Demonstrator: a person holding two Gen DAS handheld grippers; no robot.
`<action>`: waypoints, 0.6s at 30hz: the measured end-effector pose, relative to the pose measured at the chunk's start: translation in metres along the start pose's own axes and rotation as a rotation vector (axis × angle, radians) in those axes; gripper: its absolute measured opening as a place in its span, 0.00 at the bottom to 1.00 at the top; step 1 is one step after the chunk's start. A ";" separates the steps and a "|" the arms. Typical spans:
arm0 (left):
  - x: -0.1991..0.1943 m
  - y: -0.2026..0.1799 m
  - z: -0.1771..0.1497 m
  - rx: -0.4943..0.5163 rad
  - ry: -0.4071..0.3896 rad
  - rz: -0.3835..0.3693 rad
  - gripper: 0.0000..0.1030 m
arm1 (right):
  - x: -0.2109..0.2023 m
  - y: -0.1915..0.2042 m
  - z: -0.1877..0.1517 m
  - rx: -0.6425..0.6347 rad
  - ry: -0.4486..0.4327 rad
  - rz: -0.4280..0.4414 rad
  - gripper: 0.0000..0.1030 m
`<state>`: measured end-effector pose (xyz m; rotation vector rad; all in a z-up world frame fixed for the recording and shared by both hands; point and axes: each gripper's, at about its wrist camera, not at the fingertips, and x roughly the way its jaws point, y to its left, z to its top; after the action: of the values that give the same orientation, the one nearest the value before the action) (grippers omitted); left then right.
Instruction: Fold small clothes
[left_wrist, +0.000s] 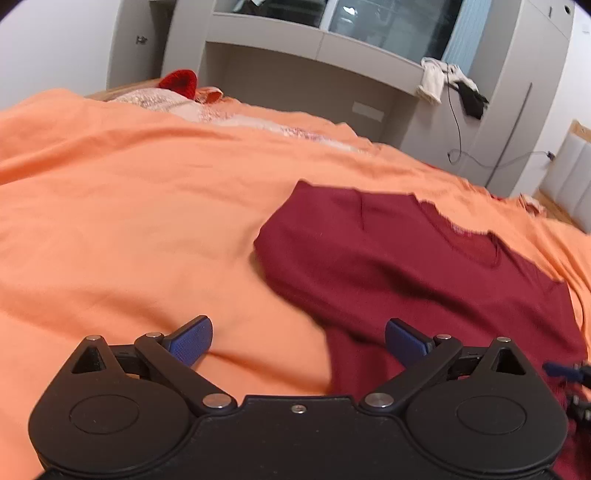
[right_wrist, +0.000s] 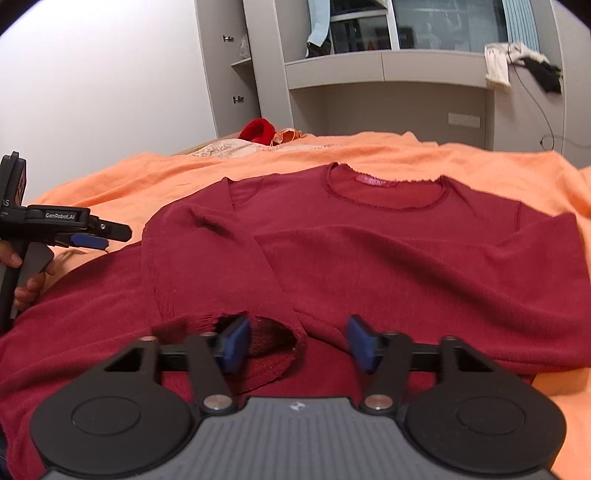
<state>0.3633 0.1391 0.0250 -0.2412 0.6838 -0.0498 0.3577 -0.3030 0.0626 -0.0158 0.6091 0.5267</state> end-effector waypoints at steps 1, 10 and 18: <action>-0.001 0.004 -0.002 -0.007 0.002 -0.007 0.97 | 0.000 0.003 -0.001 -0.014 -0.005 -0.007 0.45; 0.009 0.028 0.009 -0.186 -0.048 -0.114 0.88 | -0.004 0.014 -0.002 -0.068 -0.036 -0.031 0.18; 0.041 0.041 0.024 -0.372 -0.084 -0.092 0.64 | -0.005 0.011 -0.002 -0.053 -0.030 -0.022 0.16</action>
<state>0.4087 0.1786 0.0075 -0.6288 0.5949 0.0001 0.3479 -0.2963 0.0650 -0.0647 0.5653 0.5204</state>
